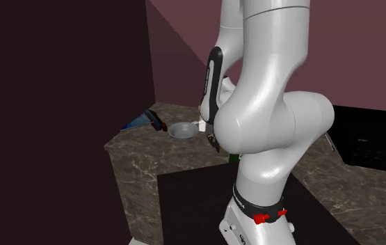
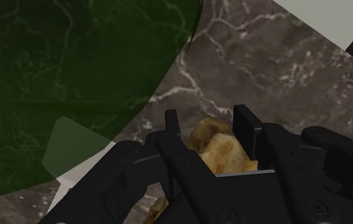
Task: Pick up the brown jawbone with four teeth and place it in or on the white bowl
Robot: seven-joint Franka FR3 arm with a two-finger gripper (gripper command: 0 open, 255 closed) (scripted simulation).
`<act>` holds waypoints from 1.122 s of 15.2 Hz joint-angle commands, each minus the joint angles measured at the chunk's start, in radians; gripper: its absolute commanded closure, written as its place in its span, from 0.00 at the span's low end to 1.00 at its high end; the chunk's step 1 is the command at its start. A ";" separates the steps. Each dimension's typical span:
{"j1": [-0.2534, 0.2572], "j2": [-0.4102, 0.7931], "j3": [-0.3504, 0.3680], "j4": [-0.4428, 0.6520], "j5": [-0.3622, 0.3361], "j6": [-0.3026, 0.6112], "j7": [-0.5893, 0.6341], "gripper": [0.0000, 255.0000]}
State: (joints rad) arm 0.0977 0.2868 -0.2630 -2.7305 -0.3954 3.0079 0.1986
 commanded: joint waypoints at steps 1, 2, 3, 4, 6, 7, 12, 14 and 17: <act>-0.005 -0.043 0.005 -0.010 0.004 -0.033 -0.009 1.00; -0.008 -0.064 0.007 -0.015 0.007 -0.050 -0.014 1.00; -0.010 -0.084 0.009 -0.019 0.010 -0.066 -0.019 1.00; -0.011 -0.105 0.012 -0.023 0.013 -0.082 -0.024 1.00; -0.014 -0.145 0.015 -0.030 0.021 -0.116 -0.035 1.00; -0.015 -0.165 0.017 -0.033 0.024 -0.133 -0.040 1.00; -0.016 -0.263 0.022 -0.044 0.044 -0.220 -0.065 1.00; -0.015 -0.301 0.024 -0.047 0.050 -0.255 -0.074 1.00; 0.029 -0.234 0.068 0.036 0.104 -0.278 -0.037 1.00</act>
State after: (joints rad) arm 0.1137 0.0426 -0.2078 -2.7192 -0.3093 2.7466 0.1535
